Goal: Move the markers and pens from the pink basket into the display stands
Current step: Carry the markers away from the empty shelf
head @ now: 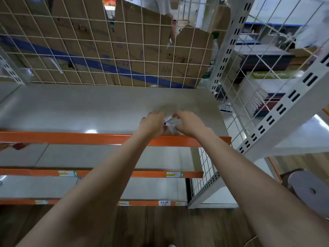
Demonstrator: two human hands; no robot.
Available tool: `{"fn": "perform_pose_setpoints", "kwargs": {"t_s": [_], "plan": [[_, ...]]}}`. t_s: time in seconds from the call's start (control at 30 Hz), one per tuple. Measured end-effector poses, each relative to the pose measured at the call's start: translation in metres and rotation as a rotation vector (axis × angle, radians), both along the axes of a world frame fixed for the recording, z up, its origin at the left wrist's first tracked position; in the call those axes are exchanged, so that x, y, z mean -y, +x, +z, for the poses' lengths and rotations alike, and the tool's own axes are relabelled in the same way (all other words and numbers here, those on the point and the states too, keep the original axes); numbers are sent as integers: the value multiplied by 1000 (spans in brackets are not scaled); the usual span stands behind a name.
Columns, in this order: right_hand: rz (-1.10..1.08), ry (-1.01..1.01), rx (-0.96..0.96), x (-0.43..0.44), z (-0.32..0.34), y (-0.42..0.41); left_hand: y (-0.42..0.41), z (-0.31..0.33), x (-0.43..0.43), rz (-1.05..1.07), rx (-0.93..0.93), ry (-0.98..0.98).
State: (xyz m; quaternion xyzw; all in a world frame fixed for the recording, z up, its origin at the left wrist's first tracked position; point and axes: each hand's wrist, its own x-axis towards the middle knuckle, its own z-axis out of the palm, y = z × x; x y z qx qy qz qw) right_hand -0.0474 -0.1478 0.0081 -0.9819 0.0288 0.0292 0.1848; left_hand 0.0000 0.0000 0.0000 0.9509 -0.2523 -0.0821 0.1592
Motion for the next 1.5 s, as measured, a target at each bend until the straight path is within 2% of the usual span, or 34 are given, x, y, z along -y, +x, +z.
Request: {"fn": "perform_pose_setpoints", "kwargs": {"t_s": [0.2, 0.43, 0.6, 0.77, 0.93, 1.03, 1.17, 1.37, 1.5], "plan": [[-80, -158, -47, 2, -9, 5, 2, -16, 7, -17, 68, 121], [-121, -199, -52, 6, -10, 9, 3, -11, 17, -29, 191, 212], [-62, -318, -25, 1, -11, 11, 2, -6, 22, -5, 225, 230], [-28, -352, 1, -1, -9, 11, 2, 1, 16, 3, 296, 291], [19, -386, 92, -3, 3, 10, 7, 13, -9, 62, 337, 244], [43, -329, 135, -10, 9, 12, 10, 25, -28, 111, 357, 201], [75, -265, 162, -36, 19, 21, 5, 33, -53, 187, 289, 140], [114, 187, 151, -91, 31, 36, -22, 38, -113, 391, 119, -72], [234, 333, 105, -132, 29, 29, -51, 27, -151, 502, 112, -194]]}}
